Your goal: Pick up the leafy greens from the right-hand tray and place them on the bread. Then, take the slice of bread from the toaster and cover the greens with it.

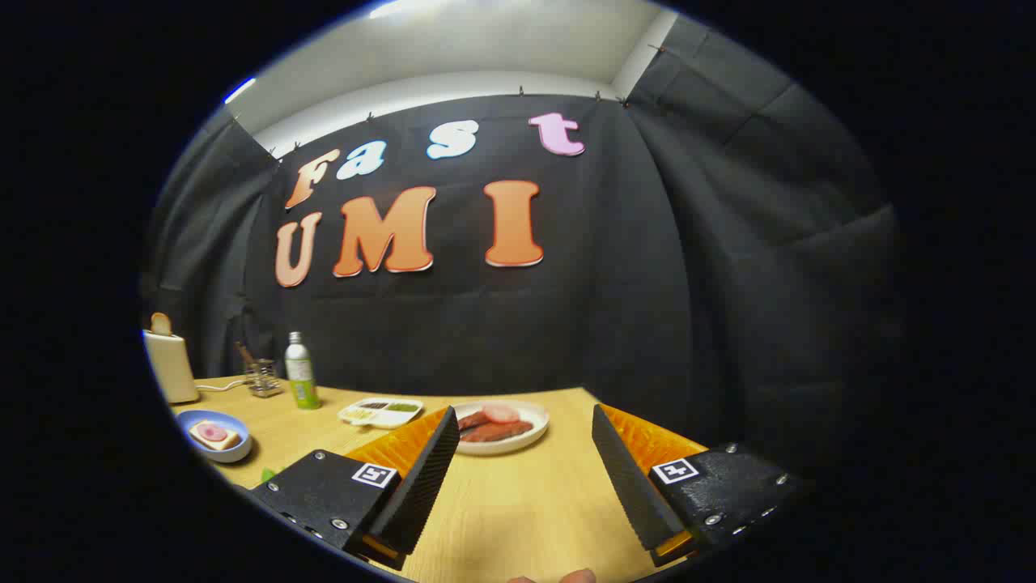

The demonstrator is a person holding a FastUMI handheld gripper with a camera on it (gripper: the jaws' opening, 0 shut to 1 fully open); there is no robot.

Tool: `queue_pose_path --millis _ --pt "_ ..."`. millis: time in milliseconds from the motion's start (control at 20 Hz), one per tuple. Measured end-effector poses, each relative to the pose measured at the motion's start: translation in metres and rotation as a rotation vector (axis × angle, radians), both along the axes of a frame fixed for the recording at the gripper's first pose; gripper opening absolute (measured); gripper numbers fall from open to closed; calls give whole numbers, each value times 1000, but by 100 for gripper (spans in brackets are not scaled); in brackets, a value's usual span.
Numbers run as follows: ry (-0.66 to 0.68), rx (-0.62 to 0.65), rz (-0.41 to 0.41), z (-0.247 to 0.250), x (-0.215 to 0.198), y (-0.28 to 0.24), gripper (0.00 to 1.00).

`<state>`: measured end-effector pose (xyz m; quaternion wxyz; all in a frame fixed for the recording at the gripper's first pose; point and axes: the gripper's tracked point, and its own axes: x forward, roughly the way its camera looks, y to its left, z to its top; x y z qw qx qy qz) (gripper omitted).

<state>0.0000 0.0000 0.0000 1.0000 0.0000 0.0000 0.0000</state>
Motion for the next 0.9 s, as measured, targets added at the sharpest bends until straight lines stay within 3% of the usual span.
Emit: queue_pose_path --millis 250,500,700,900 --pt "-107 -18 -53 120 -6 22 98" --pt "-275 -59 17 231 -67 79 98" --pt "-316 -140 65 273 -107 124 98" --pt "-251 -107 125 286 -130 164 99"
